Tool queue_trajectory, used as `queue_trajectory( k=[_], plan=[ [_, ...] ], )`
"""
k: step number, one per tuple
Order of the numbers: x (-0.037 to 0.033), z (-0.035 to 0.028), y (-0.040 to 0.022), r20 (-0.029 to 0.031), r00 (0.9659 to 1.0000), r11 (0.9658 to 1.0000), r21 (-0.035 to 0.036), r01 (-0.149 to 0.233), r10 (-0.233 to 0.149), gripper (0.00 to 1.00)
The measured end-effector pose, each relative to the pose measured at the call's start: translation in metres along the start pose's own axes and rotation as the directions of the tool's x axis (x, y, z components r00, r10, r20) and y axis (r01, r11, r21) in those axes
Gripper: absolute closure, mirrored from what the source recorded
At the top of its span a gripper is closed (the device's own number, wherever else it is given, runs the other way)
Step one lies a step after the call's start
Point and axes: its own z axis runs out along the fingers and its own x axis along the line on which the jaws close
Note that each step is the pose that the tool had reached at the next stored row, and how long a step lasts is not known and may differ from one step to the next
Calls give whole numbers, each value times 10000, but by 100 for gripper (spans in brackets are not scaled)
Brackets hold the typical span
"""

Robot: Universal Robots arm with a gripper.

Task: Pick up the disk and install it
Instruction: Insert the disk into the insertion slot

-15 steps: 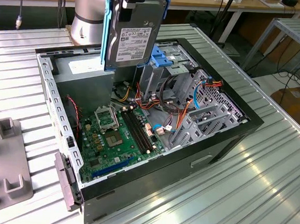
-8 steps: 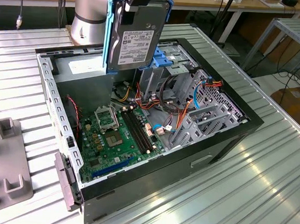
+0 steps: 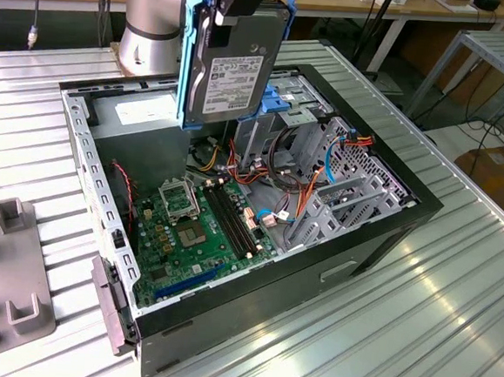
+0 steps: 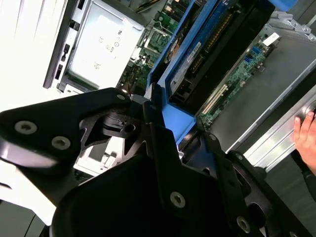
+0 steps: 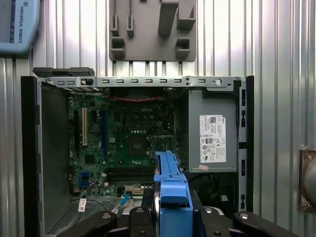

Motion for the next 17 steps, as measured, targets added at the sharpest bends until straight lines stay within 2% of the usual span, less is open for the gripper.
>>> queue_trajectory(
  k=[4,6,17],
  plan=[
    [69,0,-12,0,10000,10000,0,-2,2,63],
    [124,1,-23,1,10000,10000,0,-2,2,63],
    [268,-1,-54,1,10000,10000,1,-2,2,63]
  ],
)
